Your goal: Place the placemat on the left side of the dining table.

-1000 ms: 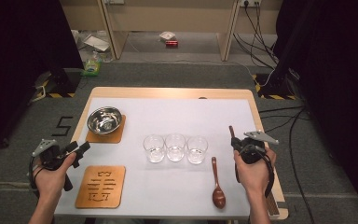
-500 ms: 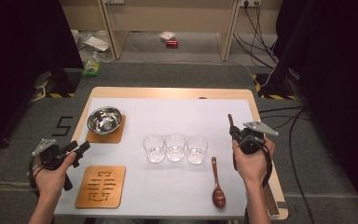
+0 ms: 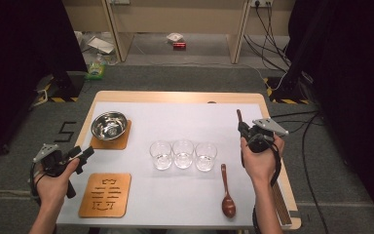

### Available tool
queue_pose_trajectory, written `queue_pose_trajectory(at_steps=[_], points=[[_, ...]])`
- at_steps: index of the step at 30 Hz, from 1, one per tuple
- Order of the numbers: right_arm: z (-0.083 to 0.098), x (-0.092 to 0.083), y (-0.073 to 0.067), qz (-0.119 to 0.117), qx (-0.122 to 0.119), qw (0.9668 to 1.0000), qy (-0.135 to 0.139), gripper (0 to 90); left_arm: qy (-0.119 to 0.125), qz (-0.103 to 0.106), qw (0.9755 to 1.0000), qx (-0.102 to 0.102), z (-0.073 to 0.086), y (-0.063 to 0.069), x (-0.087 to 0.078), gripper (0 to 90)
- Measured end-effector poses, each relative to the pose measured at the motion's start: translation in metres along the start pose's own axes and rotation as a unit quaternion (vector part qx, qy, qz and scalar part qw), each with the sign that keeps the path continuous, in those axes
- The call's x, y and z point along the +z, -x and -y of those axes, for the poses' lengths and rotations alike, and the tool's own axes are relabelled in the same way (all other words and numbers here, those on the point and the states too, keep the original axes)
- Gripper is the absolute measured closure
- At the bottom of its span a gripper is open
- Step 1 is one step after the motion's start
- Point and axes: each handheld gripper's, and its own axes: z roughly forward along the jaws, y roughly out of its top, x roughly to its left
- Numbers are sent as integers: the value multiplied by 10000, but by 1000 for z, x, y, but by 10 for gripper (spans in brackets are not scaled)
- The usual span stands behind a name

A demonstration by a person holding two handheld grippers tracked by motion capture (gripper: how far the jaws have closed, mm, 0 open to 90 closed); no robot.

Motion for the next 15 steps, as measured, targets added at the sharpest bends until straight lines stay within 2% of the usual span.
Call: queue_pose_trajectory(at_steps=[15], points=[[-15, 15, -2, -15, 2, 9996, 291, 850, 106, 148, 9998, 100, -15, 8, 4, 386]])
